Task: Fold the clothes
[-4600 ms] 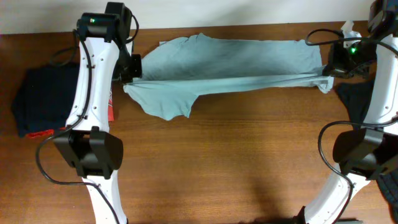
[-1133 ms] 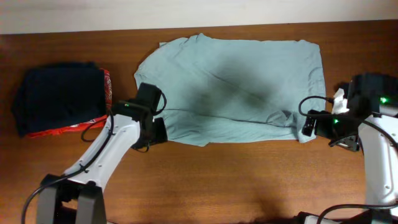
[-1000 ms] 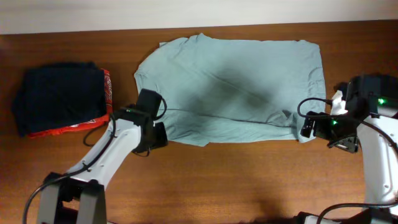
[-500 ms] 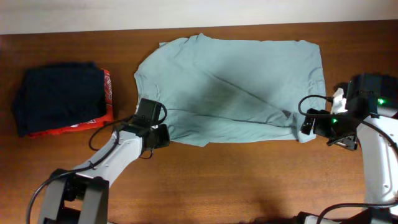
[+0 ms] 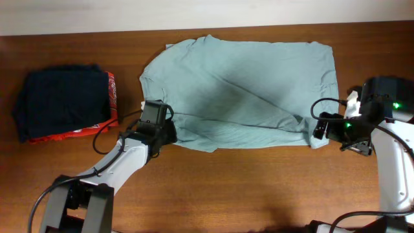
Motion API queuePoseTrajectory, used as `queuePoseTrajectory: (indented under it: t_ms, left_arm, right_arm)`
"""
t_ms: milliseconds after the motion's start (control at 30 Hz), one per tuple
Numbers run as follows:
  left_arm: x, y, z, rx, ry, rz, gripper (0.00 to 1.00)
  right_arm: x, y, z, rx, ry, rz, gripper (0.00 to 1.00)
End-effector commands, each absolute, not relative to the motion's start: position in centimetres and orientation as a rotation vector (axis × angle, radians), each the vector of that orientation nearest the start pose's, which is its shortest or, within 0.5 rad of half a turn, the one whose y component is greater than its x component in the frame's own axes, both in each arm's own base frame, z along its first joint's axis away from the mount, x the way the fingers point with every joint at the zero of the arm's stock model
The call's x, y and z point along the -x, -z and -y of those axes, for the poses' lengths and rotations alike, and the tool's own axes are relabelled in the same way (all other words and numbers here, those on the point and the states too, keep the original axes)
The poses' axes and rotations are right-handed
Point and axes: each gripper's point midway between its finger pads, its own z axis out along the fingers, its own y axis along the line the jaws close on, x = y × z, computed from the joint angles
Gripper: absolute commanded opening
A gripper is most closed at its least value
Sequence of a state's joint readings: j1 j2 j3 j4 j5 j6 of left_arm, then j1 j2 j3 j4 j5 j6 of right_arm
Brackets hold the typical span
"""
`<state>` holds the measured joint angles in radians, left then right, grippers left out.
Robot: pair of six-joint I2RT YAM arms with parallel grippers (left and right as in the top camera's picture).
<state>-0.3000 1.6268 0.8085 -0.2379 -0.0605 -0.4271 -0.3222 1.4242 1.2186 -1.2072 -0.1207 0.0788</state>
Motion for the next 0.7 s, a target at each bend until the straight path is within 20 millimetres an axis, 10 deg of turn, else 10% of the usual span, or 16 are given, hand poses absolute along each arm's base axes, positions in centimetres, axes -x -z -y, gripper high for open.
queuePoseTrajectory:
  t_ms: [0, 333, 667]
  left_arm:
    - [-36.3, -3.2, 9.8, 0.143, 0.159, -2.577, 0.4]
    - [-42.2, -8.5, 10.7, 0.147, 0.214, -2.254, 0.39]
    - [-36.5, -7.9, 8.5, 0.114, 0.066, -2.532, 0.39]
  right_arm:
    - [-26.5, -14.2, 6.7, -0.593, -0.157, -2.895, 1.0]
    - [-26.5, -14.3, 6.7, -0.593, -0.157, -2.894, 1.0]
    - [-26.4, -14.2, 6.7, -0.593, -0.157, -2.897, 1.0]
